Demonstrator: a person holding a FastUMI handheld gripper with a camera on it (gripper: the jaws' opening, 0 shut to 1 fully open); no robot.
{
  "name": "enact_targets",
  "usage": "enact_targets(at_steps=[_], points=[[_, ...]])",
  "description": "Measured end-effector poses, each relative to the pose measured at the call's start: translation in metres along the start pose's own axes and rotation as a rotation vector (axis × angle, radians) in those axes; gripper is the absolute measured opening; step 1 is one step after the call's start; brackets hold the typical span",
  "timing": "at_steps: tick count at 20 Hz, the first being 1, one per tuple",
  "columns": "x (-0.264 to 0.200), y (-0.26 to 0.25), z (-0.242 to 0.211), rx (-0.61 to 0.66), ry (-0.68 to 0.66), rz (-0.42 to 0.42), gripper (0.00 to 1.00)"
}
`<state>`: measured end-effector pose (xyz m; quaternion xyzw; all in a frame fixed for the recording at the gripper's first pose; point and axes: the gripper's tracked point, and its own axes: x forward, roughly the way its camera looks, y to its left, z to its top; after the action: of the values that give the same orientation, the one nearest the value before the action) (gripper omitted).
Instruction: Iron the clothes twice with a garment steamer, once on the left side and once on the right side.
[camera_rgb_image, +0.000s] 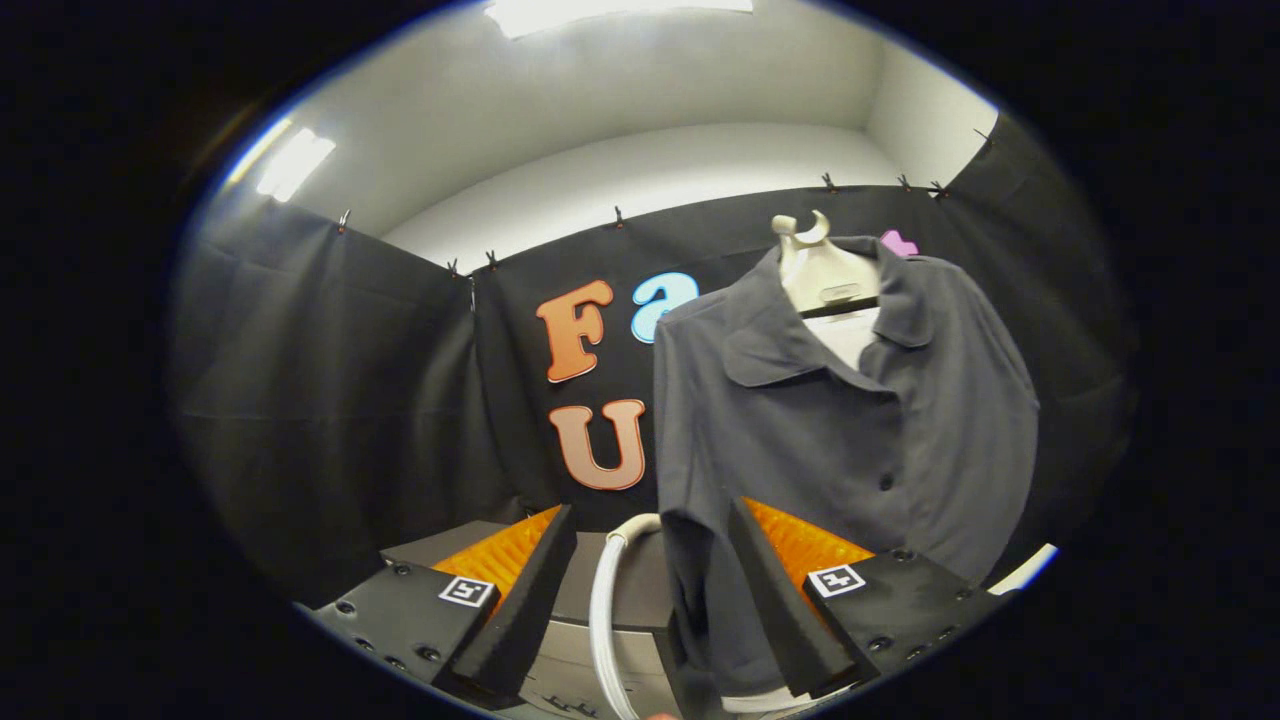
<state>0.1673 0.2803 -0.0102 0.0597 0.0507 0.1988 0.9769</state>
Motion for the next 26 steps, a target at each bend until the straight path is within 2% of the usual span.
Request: enact_targets(at_steps=[3, 6, 8, 13, 16, 18, 20, 21, 23, 26], points=[[0.061, 0.042, -0.023, -0.032, 0.099, 0.053, 0.98], [0.127, 0.055, -0.041, -0.094, 0.169, 0.023, 0.98], [0.163, 0.064, -0.059, -0.095, 0.231, 0.034, 0.98], [0.247, 0.038, -0.111, -0.124, 0.389, -0.04, 0.98], [0.278, 0.026, -0.161, -0.135, 0.543, -0.074, 0.99], [0.303, 0.009, -0.183, -0.192, 0.59, -0.124, 0.98], [0.312, 0.0, -0.212, -0.238, 0.695, -0.15, 0.98], [0.309, 0.002, -0.224, -0.256, 0.758, -0.135, 0.98], [0.311, -0.004, -0.236, -0.288, 0.799, -0.142, 0.98], [0.308, -0.002, -0.251, -0.241, 0.846, -0.089, 0.88]])
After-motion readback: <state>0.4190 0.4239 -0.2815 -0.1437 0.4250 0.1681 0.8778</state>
